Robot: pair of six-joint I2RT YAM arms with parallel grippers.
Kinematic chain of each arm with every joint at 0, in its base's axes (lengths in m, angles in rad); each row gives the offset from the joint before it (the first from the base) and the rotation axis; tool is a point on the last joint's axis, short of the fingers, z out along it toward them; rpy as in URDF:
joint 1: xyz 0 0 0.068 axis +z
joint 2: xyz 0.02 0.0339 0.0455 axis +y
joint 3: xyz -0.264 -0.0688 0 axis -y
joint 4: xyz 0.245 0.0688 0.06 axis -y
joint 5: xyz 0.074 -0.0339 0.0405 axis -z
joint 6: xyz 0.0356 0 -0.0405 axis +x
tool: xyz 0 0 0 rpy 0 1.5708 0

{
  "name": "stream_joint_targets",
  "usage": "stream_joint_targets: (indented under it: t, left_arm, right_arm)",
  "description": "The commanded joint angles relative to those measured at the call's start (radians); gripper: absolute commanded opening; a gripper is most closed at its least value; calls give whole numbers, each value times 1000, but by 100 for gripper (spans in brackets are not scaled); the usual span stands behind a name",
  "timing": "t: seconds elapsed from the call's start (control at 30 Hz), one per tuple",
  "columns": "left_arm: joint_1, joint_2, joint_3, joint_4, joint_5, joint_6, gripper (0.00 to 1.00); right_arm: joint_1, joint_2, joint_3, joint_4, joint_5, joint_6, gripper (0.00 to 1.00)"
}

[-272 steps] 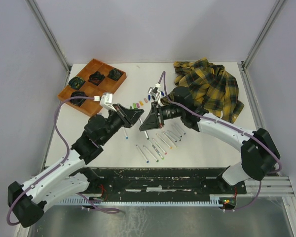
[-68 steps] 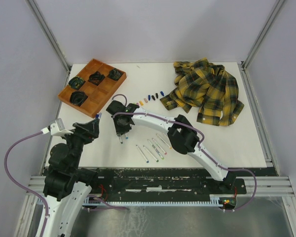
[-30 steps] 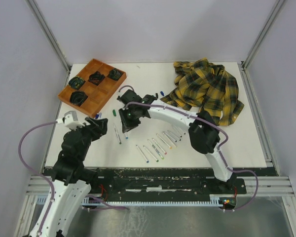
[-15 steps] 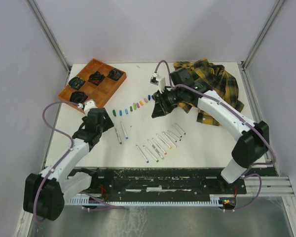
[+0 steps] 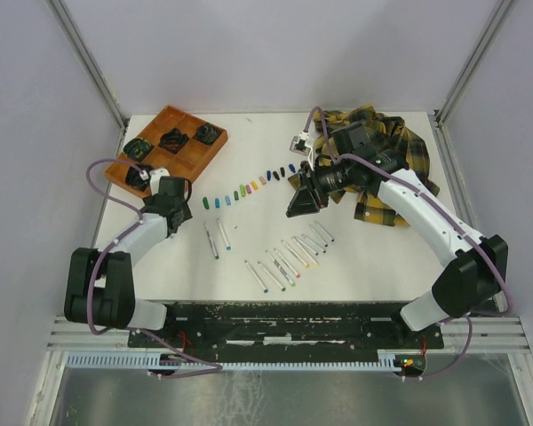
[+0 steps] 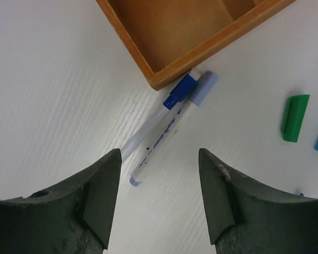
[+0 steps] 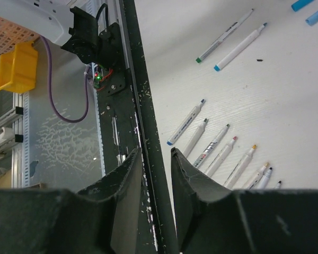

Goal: Open the pen caps
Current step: Pick up the pen from the center of the board.

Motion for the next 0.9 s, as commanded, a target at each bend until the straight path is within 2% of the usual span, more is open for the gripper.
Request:
stream_joint_targets:
  t: [0.0,0.2,0.43,0.6,0.77,0.87]
  left_arm:
    - [51,79,61,36,75,74,63]
    - [78,133,79,41,148,90,51]
    - [83,164,88,30,179,89,42]
    - [84,184,97,14,202,83,40]
    - [82,192,98,5,237,71,27]
    - [81,192,93,4,264,63,26]
  right_arm:
    - [-1,10,-14,22,-84,-29,35]
    - [-4,35,-17,19,-101,-29,35]
    - [-6,40,-17,17,-110,-34,34]
    - [-8,42,-17,14,-114,-34,35]
    - [-11,40,-17,13,-121,-34,35]
    - [-12,38,-17,13,-123,-33,35]
